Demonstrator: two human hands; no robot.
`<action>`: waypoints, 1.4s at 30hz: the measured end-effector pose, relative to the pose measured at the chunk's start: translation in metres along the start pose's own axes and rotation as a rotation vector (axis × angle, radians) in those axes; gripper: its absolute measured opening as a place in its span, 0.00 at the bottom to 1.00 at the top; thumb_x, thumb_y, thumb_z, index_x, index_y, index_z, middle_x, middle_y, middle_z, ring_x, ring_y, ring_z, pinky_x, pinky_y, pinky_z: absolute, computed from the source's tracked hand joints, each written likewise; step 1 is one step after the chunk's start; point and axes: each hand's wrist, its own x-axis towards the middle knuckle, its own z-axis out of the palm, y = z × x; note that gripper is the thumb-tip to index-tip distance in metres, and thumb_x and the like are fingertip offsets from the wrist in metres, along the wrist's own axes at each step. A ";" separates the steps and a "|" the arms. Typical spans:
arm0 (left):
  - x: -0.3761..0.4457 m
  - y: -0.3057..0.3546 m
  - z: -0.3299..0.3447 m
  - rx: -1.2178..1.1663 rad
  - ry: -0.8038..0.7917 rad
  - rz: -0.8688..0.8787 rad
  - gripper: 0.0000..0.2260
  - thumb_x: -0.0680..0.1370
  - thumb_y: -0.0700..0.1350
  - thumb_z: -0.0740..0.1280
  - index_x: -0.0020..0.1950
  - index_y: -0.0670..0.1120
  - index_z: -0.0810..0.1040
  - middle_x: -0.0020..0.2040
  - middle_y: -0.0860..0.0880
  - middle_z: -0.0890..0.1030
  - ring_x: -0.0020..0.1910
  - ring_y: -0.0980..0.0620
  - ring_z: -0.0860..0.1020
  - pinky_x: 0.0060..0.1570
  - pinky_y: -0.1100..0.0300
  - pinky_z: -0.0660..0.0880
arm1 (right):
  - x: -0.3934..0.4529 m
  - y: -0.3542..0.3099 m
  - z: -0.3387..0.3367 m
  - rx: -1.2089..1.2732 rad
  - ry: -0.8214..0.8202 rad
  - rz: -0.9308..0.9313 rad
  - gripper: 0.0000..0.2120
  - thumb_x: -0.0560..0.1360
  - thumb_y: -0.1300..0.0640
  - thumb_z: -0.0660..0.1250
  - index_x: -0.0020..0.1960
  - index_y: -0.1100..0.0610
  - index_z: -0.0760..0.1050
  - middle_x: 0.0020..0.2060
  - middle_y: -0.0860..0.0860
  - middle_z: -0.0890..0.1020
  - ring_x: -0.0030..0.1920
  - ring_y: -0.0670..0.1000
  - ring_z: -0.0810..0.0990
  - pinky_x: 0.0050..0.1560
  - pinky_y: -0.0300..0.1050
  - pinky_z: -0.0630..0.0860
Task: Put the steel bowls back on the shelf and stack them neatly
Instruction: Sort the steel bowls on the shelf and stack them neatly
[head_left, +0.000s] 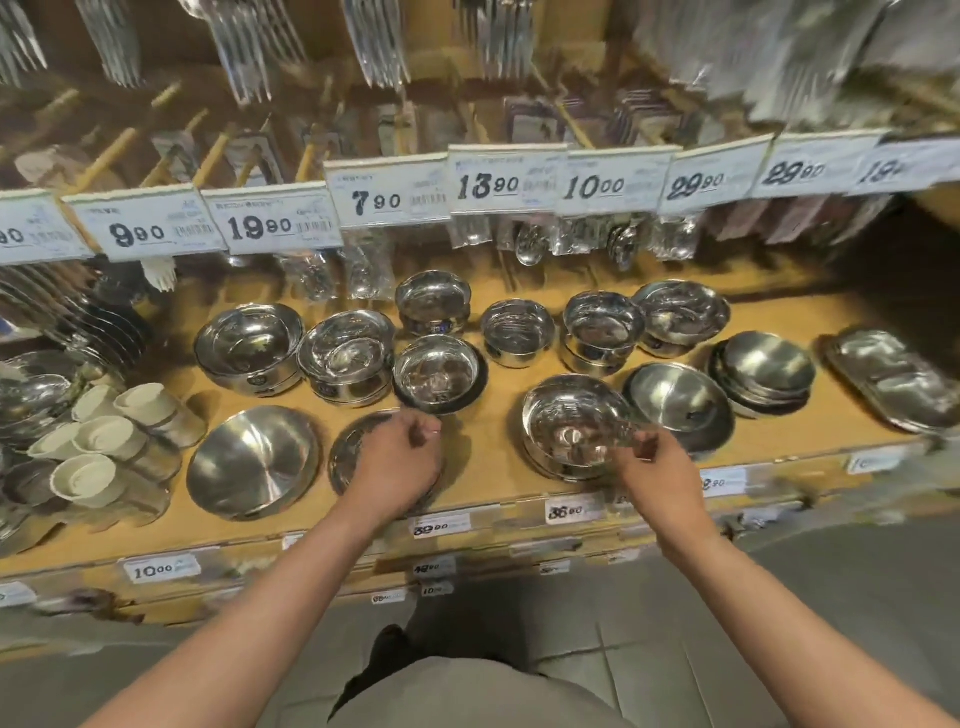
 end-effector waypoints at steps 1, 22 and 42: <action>-0.001 0.001 0.004 -0.005 -0.017 -0.001 0.05 0.80 0.42 0.65 0.50 0.50 0.79 0.47 0.50 0.82 0.47 0.47 0.81 0.54 0.50 0.78 | 0.004 0.004 -0.002 -0.005 -0.023 0.032 0.11 0.77 0.54 0.69 0.57 0.57 0.75 0.44 0.50 0.81 0.46 0.55 0.81 0.46 0.50 0.77; 0.004 -0.009 0.010 0.034 -0.084 0.006 0.05 0.80 0.41 0.65 0.51 0.48 0.80 0.43 0.52 0.82 0.37 0.56 0.77 0.32 0.69 0.72 | 0.050 -0.008 -0.007 0.119 -0.192 0.326 0.10 0.77 0.69 0.66 0.58 0.65 0.78 0.47 0.63 0.85 0.38 0.61 0.88 0.48 0.56 0.85; 0.061 0.010 0.138 -0.009 -0.310 -0.288 0.06 0.80 0.40 0.66 0.45 0.44 0.71 0.49 0.37 0.84 0.53 0.38 0.84 0.58 0.40 0.80 | 0.001 0.057 -0.100 0.595 0.102 0.389 0.18 0.76 0.73 0.65 0.64 0.64 0.76 0.51 0.57 0.86 0.44 0.56 0.88 0.36 0.43 0.84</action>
